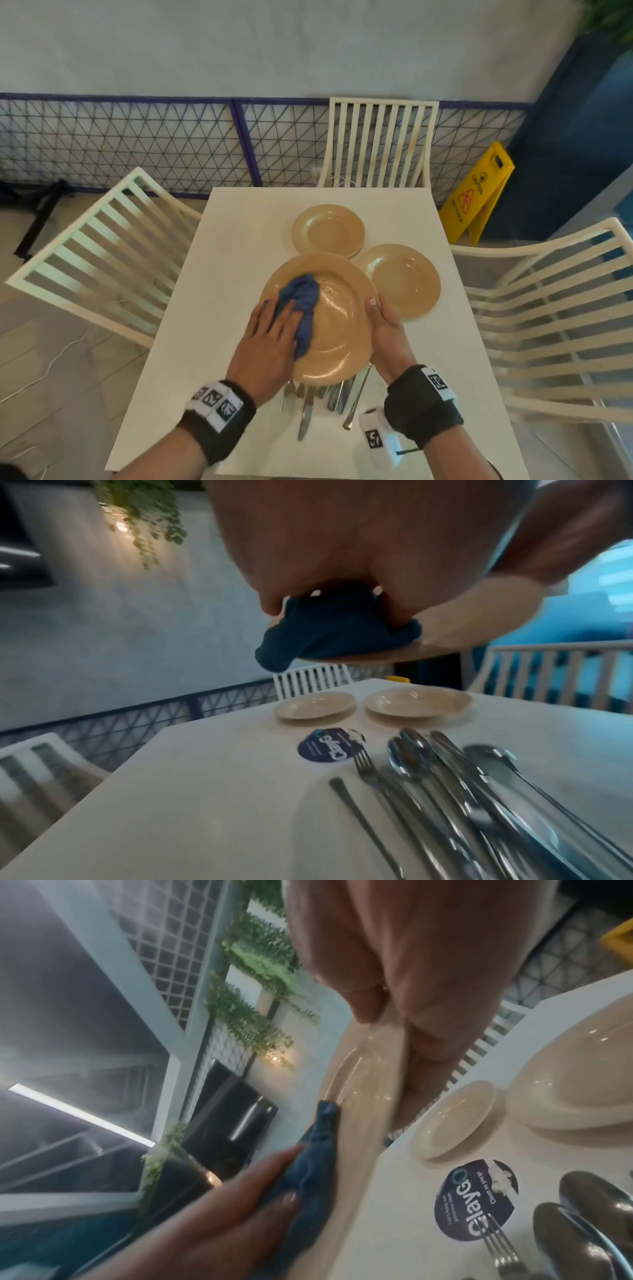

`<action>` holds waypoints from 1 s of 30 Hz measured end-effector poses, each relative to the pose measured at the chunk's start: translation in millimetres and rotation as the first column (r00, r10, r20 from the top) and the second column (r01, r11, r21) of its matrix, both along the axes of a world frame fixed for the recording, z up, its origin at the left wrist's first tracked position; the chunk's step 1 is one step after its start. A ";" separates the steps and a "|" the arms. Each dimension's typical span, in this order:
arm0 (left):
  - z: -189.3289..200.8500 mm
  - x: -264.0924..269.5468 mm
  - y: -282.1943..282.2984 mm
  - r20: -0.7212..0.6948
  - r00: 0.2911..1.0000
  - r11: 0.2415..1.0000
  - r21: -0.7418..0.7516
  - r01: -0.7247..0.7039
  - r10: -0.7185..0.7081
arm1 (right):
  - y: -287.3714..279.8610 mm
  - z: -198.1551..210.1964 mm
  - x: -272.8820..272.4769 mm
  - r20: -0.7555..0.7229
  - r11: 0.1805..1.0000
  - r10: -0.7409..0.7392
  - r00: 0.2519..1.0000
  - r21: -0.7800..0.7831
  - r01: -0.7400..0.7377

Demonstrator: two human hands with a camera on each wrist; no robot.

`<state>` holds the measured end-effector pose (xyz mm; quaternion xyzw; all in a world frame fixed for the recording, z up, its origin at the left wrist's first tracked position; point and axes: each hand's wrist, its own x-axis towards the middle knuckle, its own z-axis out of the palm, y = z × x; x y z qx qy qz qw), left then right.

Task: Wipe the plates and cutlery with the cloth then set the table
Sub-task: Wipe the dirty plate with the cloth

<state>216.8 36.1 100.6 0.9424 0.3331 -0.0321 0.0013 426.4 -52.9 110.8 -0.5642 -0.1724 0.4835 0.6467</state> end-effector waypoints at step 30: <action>-8.4 3.8 -20.1 0.068 0.986 0.988 0.016 0.152 -0.153 | -19.3 40.3 15.5 0.170 0.999 -0.042 0.984 0.033 0.037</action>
